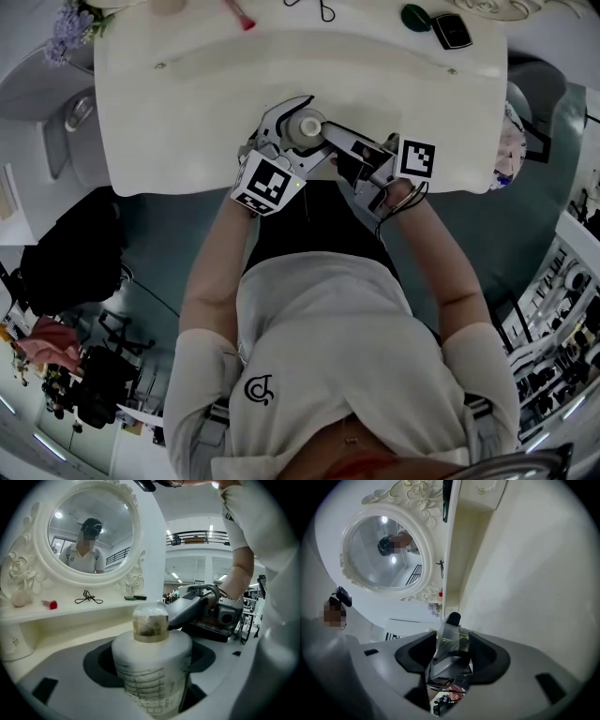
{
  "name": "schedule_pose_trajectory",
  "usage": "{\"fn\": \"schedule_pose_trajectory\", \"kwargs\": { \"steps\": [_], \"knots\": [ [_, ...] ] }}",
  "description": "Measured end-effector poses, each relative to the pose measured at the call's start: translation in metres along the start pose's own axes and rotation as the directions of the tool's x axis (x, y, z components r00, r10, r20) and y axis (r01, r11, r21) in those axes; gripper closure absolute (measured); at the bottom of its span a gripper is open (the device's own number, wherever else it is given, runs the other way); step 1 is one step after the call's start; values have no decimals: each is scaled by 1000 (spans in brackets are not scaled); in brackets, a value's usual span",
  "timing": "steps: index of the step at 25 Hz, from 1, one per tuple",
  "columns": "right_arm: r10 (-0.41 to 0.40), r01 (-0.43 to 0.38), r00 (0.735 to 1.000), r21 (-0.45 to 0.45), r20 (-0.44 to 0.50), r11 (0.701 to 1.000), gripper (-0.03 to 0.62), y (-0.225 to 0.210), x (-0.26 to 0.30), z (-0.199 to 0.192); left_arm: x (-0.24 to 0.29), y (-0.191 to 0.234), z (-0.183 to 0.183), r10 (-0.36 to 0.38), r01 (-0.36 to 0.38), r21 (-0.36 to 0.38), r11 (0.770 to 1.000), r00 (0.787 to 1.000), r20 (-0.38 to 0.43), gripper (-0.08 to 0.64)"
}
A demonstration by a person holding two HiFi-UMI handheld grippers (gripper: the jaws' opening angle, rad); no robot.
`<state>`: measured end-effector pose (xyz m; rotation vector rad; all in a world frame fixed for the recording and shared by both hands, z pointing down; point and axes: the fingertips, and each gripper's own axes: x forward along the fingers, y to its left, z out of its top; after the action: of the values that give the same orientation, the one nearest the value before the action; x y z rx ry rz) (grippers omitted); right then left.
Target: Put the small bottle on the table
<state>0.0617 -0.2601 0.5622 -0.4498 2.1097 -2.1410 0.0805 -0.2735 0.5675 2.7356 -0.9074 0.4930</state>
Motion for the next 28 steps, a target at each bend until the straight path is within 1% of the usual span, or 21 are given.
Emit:
{"fn": "schedule_pose_trajectory", "kwargs": {
  "steps": [5,10,13,15,19,21,23,26,28],
  "knots": [
    [-12,11,1000,31,11,999,371,-11,0,3,8,0,-14,-15,14,-33,999,999,-40,204],
    [-10,9,1000,47,20,999,367,-17,0,2,11,2,-14,-10,10,-15,1000,999,-39,204],
    [-5,4,1000,48,17,999,367,-17,0,3,11,1,-14,-17,17,-16,1000,999,-42,204],
    [-5,5,1000,39,9,999,368,-15,1,3,10,1,-15,-28,27,-22,999,999,-45,204],
    [-28,28,1000,14,-12,1000,370,-15,2,-2,10,-3,-16,-73,71,-33,997,996,-42,202],
    [-39,39,999,3,-28,999,370,-15,3,-5,10,-5,-13,-95,93,-40,995,995,-38,185],
    [-51,50,998,-17,-48,999,367,-15,7,-10,8,-7,-14,-114,111,-48,993,992,-58,170],
    [-84,82,995,-26,-55,996,364,-18,7,-14,1,-5,-15,-108,103,-73,992,992,-73,169],
    [-103,103,994,-18,-42,995,364,-19,4,-14,-3,-4,-13,-93,87,-70,994,993,-79,169]
  ]
}}
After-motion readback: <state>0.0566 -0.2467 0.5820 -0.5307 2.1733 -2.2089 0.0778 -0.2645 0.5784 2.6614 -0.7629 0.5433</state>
